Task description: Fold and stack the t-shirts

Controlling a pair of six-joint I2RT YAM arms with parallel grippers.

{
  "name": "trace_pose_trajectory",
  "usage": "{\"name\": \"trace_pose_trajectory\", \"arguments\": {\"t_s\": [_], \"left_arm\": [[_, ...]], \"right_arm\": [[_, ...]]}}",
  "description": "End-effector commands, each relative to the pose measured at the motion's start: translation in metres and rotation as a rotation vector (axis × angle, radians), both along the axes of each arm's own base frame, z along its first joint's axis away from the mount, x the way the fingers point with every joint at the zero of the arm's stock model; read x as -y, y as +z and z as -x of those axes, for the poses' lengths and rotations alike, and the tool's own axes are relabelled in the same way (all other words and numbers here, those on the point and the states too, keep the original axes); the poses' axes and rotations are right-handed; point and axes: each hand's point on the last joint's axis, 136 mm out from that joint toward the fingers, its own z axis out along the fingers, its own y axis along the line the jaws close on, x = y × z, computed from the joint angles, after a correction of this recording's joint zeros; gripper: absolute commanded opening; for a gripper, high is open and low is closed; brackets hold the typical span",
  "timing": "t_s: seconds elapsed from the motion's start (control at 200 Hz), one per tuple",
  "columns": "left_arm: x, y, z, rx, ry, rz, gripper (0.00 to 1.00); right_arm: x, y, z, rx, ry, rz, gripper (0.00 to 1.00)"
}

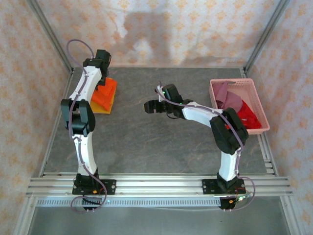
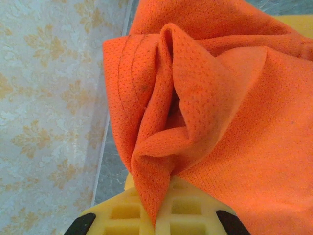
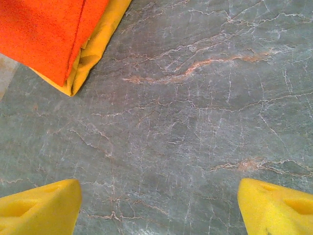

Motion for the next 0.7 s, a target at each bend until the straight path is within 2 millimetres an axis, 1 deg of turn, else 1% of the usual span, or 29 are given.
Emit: {"name": "trace_pose_trajectory", "arguments": {"t_s": [0.0, 0.035, 0.1, 0.165, 0.22, 0.285, 0.33, 0.415, 0.495, 0.56, 0.63, 0.695], "left_arm": [[-0.023, -0.002, 0.010, -0.022, 0.108, -0.048, 0.00], [-0.026, -0.004, 0.011, -0.024, 0.126, -0.047, 0.00], [-0.029, -0.009, 0.010, -0.025, 0.139, -0.047, 0.04], [-0.034, -0.011, 0.009, -0.023, 0.160, -0.053, 0.14], [-0.038, -0.014, 0.008, -0.025, 0.175, -0.051, 0.35], [-0.042, -0.014, 0.009, -0.026, 0.196, -0.056, 0.56], [-0.045, -0.011, 0.011, -0.018, 0.209, -0.067, 0.73], [-0.046, 0.000, 0.014, 0.018, 0.229, -0.070, 0.99], [-0.046, 0.016, 0.016, 0.073, 0.250, -0.069, 1.00], [-0.038, 0.026, 0.015, 0.122, 0.237, -0.042, 1.00], [-0.024, 0.031, 0.014, 0.159, 0.214, -0.006, 1.00], [-0.004, 0.030, 0.009, 0.177, 0.174, 0.041, 1.00]], "right_arm": [[-0.005, 0.010, -0.002, 0.021, 0.006, -0.026, 0.83], [-0.006, 0.009, -0.002, 0.019, 0.007, -0.025, 0.83], [-0.006, 0.010, -0.002, 0.019, 0.006, -0.025, 0.83], [-0.006, 0.009, -0.002, 0.017, 0.008, -0.024, 0.83], [-0.006, 0.011, -0.002, 0.018, 0.009, -0.027, 0.83], [-0.006, 0.012, -0.002, 0.019, 0.009, -0.026, 0.83], [-0.006, 0.012, -0.002, 0.020, 0.009, -0.025, 0.83], [-0.005, 0.011, -0.001, 0.018, 0.006, -0.022, 0.83], [-0.004, 0.011, -0.001, 0.017, 0.005, -0.023, 0.83], [-0.005, 0.011, -0.001, 0.018, 0.004, -0.028, 0.83], [-0.006, 0.011, -0.001, 0.015, 0.004, -0.034, 0.83], [-0.007, 0.011, -0.001, 0.013, 0.004, -0.040, 0.83]]}}
